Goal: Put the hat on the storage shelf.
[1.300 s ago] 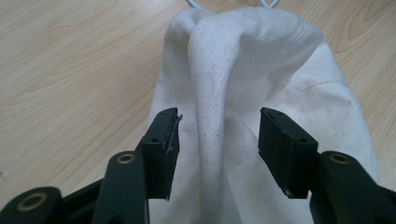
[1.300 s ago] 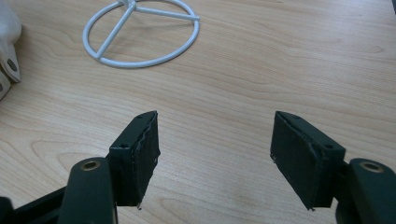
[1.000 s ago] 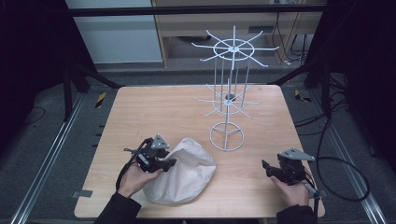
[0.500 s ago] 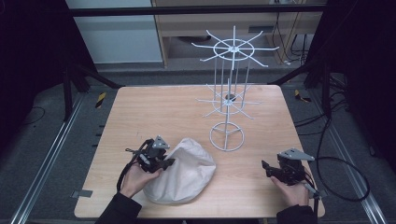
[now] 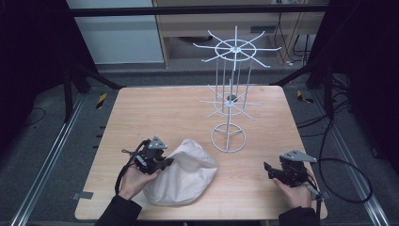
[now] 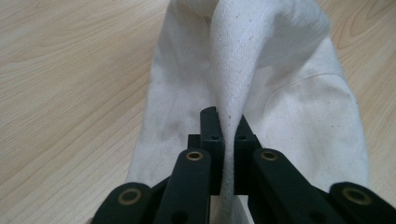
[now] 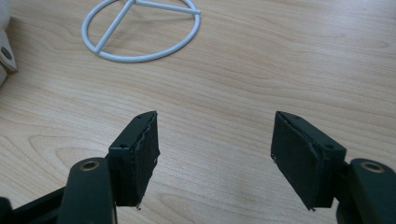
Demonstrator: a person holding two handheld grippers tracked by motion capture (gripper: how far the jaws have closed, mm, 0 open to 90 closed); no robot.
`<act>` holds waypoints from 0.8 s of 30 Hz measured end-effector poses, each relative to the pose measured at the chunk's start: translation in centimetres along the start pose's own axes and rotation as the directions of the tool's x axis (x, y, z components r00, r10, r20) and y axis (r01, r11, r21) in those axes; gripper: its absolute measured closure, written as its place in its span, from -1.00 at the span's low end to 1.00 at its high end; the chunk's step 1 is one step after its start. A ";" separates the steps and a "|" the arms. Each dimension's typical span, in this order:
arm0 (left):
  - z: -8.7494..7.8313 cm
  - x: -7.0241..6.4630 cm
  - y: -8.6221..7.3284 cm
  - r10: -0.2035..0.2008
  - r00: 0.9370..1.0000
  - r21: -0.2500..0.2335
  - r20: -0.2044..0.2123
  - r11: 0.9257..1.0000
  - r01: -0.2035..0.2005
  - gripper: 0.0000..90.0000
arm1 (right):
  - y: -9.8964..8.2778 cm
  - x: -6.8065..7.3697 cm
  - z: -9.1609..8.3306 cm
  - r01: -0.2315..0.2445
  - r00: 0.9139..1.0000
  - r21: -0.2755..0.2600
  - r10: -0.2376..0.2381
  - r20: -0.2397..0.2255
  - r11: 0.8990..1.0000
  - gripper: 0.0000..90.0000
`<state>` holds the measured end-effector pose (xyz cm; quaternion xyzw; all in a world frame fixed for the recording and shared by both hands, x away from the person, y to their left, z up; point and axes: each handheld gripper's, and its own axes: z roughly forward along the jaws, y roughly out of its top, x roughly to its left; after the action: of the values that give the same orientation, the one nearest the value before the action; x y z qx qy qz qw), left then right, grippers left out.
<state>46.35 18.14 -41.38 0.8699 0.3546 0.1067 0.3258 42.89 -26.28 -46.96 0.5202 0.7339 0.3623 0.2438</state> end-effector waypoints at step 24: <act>-6.5 0.1 0.1 -0.046 0.999 -0.262 0.007 0.964 0.046 0.95 | -0.1 -0.2 -0.1 0.004 1.000 -0.009 -0.004 0.011 1.000 -0.28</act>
<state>43.72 21.36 -36.34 0.8107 0.3574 0.1449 0.4404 42.84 -26.53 -46.95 0.5197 0.7319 0.3624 0.2509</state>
